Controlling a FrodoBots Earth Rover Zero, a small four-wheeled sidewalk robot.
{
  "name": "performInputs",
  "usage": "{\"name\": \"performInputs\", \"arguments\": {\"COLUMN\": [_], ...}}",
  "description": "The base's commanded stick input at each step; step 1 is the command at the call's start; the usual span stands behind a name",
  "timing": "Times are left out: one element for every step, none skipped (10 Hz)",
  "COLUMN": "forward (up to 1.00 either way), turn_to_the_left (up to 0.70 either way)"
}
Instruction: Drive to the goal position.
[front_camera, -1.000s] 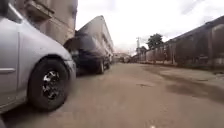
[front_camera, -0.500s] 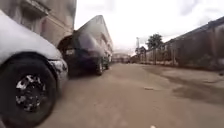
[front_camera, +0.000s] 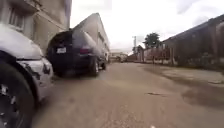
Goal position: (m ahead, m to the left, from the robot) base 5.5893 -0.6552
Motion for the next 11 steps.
{"name": "performInputs", "arguments": {"forward": [0.70,0.70,0.70,0.70,0.70,0.70,0.70,0.70,0.70,0.70,0.70], "turn_to_the_left": [0.00,0.00,0.00,0.00,0.00,0.00,0.00,0.00,0.00,0.00,0.00]}}
